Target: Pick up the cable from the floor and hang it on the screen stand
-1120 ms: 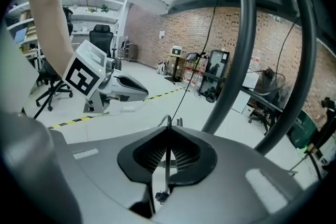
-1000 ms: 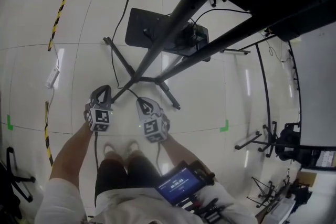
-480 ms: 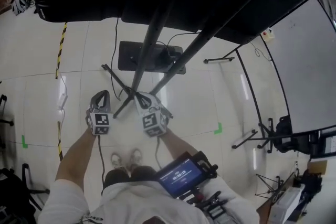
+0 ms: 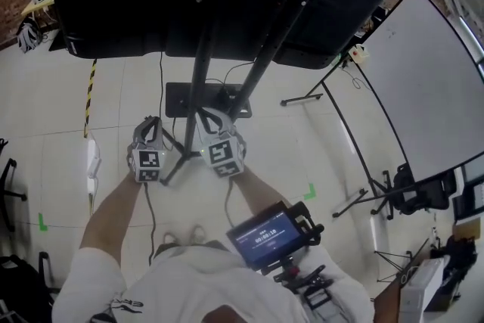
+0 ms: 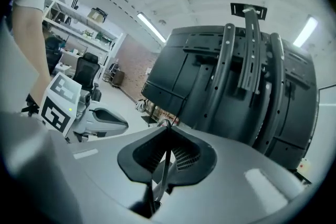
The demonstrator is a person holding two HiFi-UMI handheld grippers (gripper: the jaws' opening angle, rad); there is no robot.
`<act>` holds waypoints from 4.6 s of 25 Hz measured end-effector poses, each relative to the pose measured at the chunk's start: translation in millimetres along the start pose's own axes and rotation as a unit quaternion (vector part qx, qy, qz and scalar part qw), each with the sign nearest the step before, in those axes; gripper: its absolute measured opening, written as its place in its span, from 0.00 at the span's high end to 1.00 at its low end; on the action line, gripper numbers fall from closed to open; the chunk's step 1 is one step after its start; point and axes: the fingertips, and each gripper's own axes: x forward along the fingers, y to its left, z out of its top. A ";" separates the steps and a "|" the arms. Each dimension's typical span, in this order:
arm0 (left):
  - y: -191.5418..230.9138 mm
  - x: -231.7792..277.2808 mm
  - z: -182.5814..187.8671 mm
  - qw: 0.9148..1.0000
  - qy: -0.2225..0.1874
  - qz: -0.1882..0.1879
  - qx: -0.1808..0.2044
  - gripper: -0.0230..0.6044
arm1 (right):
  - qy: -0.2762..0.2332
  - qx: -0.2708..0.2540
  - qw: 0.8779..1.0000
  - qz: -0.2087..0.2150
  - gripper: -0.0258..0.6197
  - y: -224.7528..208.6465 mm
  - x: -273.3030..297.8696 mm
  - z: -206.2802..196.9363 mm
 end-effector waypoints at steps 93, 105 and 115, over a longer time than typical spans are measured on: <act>28.0 -15.2 168.3 0.991 -0.064 -0.079 -0.085 0.94 | -0.065 0.116 0.945 -0.299 0.91 -241.0 -211.2 58.0; 37.4 -16.6 205.0 0.990 -0.071 -0.098 -0.067 0.94 | -0.050 0.109 0.942 -0.314 0.91 -234.2 -207.6 57.5; 35.7 10.9 245.2 0.993 -0.077 -0.068 -0.058 0.94 | -0.085 0.105 0.945 -0.298 0.91 -284.4 -184.1 55.4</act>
